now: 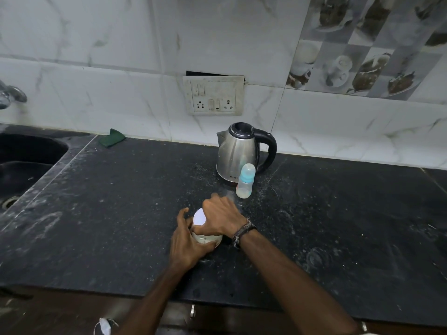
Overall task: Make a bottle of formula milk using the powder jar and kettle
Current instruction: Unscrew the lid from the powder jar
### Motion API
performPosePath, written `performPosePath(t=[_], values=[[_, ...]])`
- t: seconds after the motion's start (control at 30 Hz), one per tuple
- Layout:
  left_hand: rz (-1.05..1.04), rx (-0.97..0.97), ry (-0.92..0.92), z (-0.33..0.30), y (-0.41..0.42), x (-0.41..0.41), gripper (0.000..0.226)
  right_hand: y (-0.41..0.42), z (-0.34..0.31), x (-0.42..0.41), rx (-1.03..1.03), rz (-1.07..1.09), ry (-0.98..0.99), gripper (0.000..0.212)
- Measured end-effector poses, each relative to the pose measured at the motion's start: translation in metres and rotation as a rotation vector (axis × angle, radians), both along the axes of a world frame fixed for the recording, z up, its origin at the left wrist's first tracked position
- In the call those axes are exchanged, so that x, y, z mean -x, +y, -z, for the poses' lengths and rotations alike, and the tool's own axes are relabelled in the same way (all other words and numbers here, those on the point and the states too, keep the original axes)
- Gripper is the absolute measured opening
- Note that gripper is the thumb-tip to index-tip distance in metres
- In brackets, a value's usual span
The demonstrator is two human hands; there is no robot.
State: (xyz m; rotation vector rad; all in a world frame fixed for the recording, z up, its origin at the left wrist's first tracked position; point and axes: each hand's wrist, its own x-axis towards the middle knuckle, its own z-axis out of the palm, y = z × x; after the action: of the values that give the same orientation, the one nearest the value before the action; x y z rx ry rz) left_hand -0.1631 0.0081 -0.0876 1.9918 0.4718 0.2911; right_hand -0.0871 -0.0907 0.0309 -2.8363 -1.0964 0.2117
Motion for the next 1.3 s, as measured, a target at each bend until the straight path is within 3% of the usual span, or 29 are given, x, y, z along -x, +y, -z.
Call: performPosePath(t=[0.27,0.47,0.67,0.8,0.97,1.07,1.2,1.3], values=[[0.033,-0.02,0.007,-0.006,0.0,0.007,0.137,-0.006,-0.006,0.0,0.096,-0.119,-0.018,0.053],[0.05,-0.015,0.041,-0.006,0.001,0.006,0.137,-0.008,-0.013,-0.002,0.122,-0.152,0.183,0.061],[0.056,-0.026,0.023,-0.01,0.001,0.005,0.139,0.005,-0.01,0.017,0.222,-0.051,-0.148,0.067],[0.041,-0.037,0.038,-0.007,0.001,0.006,0.136,0.002,-0.014,0.01,0.21,-0.143,-0.026,0.046],[0.037,-0.04,0.037,-0.008,0.002,0.007,0.128,-0.003,-0.022,0.004,0.207,-0.272,0.179,0.054],[0.047,-0.04,0.027,-0.006,0.003,0.007,0.126,-0.003,-0.022,0.008,0.102,-0.154,0.091,0.047],[0.049,-0.031,0.034,-0.004,0.003,0.007,0.133,0.001,-0.016,0.014,0.23,-0.059,-0.091,0.059],[0.06,-0.023,0.024,-0.004,0.002,0.007,0.135,0.002,-0.014,0.013,0.203,-0.076,-0.138,0.051]])
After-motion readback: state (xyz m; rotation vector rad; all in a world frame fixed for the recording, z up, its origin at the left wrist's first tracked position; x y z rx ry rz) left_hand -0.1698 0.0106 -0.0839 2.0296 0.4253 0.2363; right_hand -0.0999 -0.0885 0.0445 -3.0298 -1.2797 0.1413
